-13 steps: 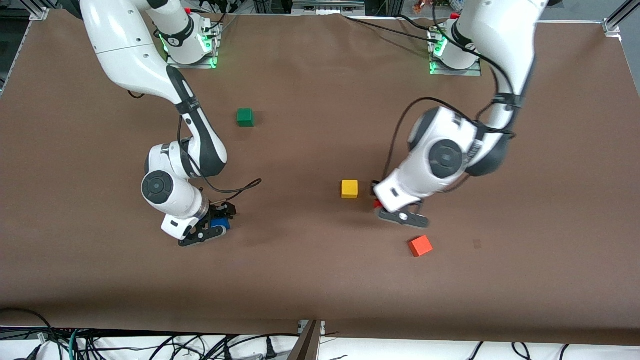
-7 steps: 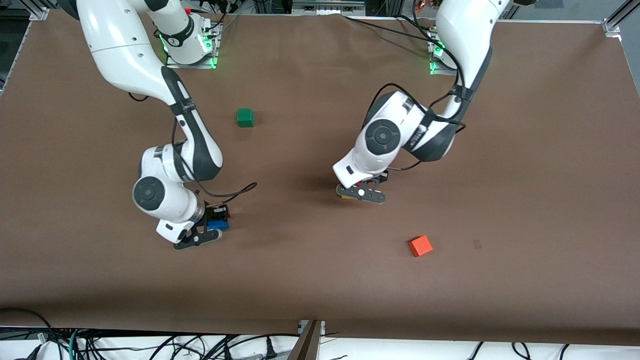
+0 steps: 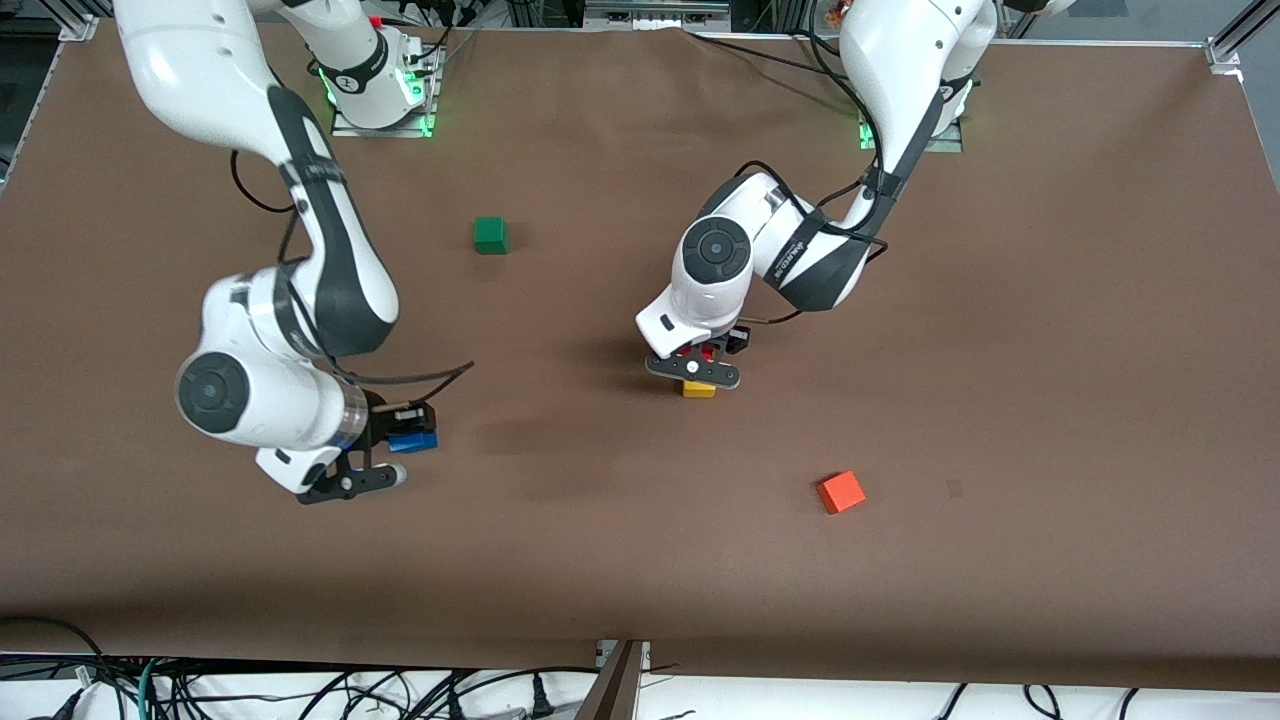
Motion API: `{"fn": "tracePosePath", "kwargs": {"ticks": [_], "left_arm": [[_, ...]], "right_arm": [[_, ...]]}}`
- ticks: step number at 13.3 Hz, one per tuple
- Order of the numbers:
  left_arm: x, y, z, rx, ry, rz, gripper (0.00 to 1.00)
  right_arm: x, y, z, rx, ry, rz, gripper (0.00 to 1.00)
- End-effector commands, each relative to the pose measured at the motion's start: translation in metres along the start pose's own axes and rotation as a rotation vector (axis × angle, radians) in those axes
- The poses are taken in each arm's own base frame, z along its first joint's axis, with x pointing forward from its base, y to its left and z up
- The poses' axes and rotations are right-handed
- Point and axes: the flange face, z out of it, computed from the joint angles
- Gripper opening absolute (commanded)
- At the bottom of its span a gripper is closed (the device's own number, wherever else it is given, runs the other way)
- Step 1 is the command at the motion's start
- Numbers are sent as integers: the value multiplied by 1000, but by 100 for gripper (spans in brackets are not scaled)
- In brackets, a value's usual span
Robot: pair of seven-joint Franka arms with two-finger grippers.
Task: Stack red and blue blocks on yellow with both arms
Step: 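Lower the red cube onto the yellow cube while the right gripper lifts blue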
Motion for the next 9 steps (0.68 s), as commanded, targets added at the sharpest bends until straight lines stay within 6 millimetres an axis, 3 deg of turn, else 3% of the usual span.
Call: {"fn": "tracePosePath", "kwargs": {"ticks": [1,4,9], "left_arm": [[0,-5,-1,31,45,-5,0],[1,-3,3,59,76,-13,0],[-1,-1,9,62,71,-16,0]], "right_arm": [[-5,-24,-31,5,19,65,31],[6,-47,-47,10,72,55,32],[9,-94,-42,-13,104,123,32]]}}
